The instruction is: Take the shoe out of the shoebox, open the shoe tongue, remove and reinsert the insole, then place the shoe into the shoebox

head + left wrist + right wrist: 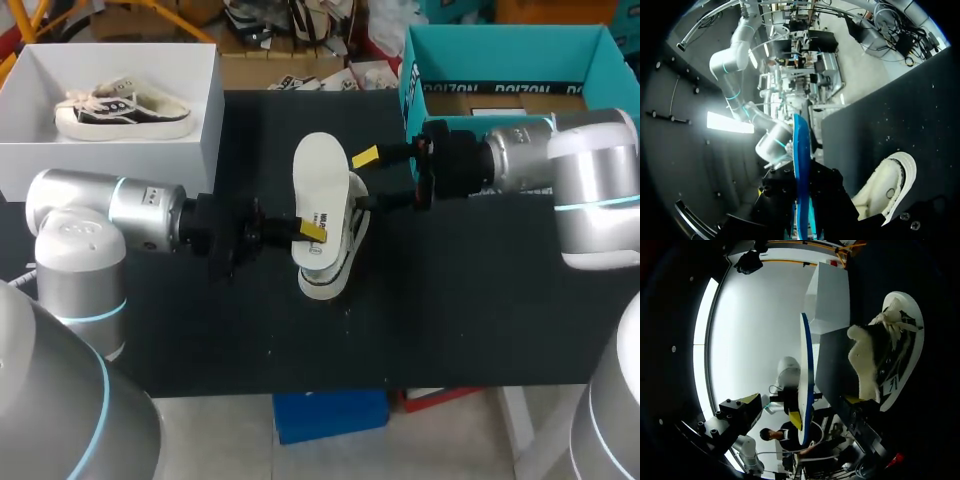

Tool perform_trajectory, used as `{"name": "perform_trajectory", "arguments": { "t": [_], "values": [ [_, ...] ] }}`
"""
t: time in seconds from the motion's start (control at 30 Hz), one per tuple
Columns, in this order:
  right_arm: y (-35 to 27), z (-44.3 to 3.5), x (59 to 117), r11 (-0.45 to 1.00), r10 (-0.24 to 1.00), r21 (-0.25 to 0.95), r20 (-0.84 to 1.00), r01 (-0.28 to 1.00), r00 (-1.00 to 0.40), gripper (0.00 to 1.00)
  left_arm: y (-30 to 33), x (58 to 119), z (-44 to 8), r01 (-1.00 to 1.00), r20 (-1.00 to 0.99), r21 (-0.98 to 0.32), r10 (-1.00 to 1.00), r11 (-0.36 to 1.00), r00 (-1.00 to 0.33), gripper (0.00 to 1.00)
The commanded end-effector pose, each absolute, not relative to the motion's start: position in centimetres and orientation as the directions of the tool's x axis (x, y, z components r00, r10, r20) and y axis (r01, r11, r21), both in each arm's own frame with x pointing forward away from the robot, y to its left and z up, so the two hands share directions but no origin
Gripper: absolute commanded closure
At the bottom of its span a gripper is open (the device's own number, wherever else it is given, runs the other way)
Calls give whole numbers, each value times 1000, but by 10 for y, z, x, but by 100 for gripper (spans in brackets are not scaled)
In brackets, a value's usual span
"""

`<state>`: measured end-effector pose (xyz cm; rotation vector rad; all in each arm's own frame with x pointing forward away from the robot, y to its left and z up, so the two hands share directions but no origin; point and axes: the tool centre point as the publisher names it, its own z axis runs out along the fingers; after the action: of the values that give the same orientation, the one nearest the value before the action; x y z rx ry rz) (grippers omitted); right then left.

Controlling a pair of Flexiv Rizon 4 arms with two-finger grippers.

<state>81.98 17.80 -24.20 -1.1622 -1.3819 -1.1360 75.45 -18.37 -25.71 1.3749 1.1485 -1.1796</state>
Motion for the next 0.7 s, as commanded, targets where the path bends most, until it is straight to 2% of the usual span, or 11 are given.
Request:
{"name": "perform_trajectory", "arguments": {
  "t": [0.03, 0.57, 0.63, 0.7],
  "values": [
    [195, -247, 818, 104, 89, 67, 993, 992, -76, 0, -185, 754, -257, 992, -993, 86, 71, -97, 93, 100],
    [218, -251, 826, 89, 75, 68, 994, 994, -74, 0, -185, 754, -257, 992, -993, 86, 71, -97, 93, 100],
    [217, -251, 827, 85, 78, 67, 994, 994, -73, 14, -185, 754, -257, 992, -993, 86, 71, -97, 93, 100],
    [216, -252, 828, 79, 82, 65, 994, 995, -71, 38, -185, 754, -257, 992, -993, 86, 71, -97, 93, 100]
  ]
}}
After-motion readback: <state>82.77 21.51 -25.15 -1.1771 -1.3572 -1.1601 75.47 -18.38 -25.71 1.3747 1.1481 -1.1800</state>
